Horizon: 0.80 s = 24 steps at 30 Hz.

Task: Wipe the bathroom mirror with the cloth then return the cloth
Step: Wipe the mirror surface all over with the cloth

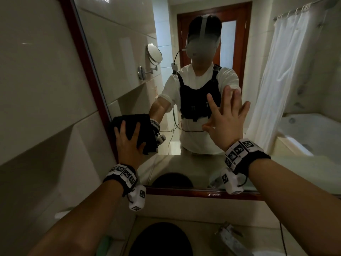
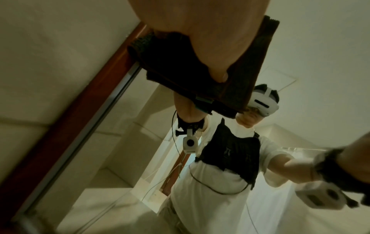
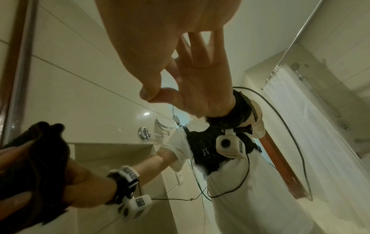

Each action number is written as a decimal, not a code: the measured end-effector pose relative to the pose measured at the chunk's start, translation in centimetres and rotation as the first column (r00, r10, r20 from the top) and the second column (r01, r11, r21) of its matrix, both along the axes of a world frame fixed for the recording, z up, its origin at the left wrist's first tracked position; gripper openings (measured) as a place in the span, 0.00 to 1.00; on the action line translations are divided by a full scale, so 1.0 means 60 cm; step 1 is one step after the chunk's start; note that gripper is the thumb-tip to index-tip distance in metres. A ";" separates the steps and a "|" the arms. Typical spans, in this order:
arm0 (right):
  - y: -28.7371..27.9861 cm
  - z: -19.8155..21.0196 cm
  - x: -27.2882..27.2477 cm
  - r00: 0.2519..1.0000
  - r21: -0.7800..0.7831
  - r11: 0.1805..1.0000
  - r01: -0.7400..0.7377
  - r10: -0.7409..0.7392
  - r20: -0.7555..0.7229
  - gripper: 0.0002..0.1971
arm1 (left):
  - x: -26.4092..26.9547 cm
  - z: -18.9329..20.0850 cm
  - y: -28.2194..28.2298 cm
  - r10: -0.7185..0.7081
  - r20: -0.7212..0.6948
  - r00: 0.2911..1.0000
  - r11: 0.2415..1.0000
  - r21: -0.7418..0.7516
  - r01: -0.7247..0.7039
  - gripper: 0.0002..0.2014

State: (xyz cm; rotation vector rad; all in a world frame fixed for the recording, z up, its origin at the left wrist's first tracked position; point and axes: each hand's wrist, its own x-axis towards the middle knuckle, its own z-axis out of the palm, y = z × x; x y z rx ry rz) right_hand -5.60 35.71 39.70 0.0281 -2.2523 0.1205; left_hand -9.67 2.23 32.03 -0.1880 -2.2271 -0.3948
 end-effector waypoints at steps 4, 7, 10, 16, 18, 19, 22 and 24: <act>0.001 -0.001 -0.002 1.000 0.005 1.000 0.014 -0.014 0.006 0.58 | -0.006 0.041 0.001 -0.006 -0.028 1.000 1.000 0.022 0.006 0.39; 0.001 -0.001 -0.003 1.000 0.002 1.000 0.011 -0.011 0.007 0.58 | -0.010 0.093 0.000 -0.013 -0.053 0.998 1.000 -0.017 0.012 0.41; 0.000 -0.001 -0.002 1.000 0.001 1.000 0.011 -0.011 0.006 0.58 | -0.016 0.155 -0.004 -0.002 -0.070 0.998 0.999 -0.050 -0.002 0.41; 0.000 -0.001 -0.001 1.000 -0.005 1.000 0.002 -0.002 -0.010 0.59 | -0.010 0.173 0.001 0.037 -0.066 0.997 0.998 -0.056 -0.041 0.40; -0.002 -0.001 0.000 1.000 -0.002 1.000 0.004 -0.004 -0.006 0.59 | -0.009 0.158 0.000 0.039 -0.058 0.998 0.998 -0.054 -0.042 0.40; -0.002 -0.001 0.001 1.000 -0.002 1.000 0.002 -0.002 -0.006 0.59 | -0.007 0.147 0.000 0.040 -0.055 0.998 0.997 -0.059 -0.043 0.40; -0.002 0.000 0.003 1.000 0.000 1.000 0.000 0.000 -0.001 0.58 | -0.003 0.100 -0.004 0.048 -0.030 0.998 0.996 -0.077 -0.050 0.41; -0.001 0.000 0.002 1.000 -0.001 1.000 -0.001 0.001 -0.005 0.58 | 0.000 0.063 -0.005 0.047 -0.020 0.999 0.994 -0.096 -0.049 0.42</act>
